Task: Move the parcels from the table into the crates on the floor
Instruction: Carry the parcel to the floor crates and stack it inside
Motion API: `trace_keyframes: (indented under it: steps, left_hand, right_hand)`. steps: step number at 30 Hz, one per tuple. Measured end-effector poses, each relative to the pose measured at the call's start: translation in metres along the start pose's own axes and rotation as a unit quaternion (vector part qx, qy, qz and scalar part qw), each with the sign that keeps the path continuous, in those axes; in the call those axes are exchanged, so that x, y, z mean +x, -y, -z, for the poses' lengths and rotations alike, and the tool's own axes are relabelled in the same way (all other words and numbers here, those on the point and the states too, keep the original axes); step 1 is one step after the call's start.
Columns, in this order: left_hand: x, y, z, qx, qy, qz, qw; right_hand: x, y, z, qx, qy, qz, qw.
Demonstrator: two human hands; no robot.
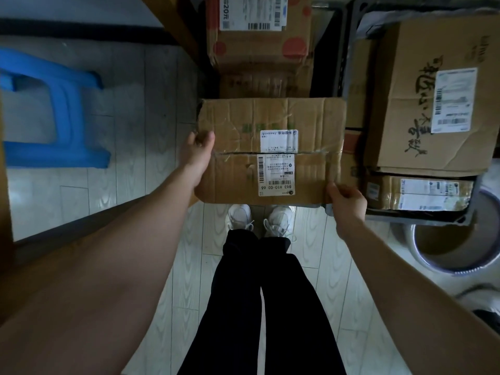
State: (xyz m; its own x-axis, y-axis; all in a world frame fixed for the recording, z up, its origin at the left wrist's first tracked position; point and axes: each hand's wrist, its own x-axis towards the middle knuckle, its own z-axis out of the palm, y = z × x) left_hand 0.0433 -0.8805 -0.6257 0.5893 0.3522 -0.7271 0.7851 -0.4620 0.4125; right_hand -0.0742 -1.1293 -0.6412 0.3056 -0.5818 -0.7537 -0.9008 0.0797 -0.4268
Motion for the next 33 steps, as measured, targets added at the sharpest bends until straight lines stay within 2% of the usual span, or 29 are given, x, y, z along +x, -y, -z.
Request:
trace_keyframes:
  steps: [16, 25, 33]
  left_hand:
    - [0.034, 0.01, -0.013, -0.029, 0.034, 0.014, 0.999]
    - [0.061, 0.042, -0.039, -0.019, 0.001, -0.004, 1.0]
    - [0.067, 0.063, -0.049, 0.029, -0.049, 0.031, 0.998]
  right_hand:
    - [0.015, -0.013, -0.023, -0.049, -0.006, 0.004, 0.999]
    - [0.037, -0.033, -0.044, -0.043, -0.016, -0.015, 0.999]
    - [0.042, -0.038, -0.06, -0.068, -0.014, -0.018, 0.997]
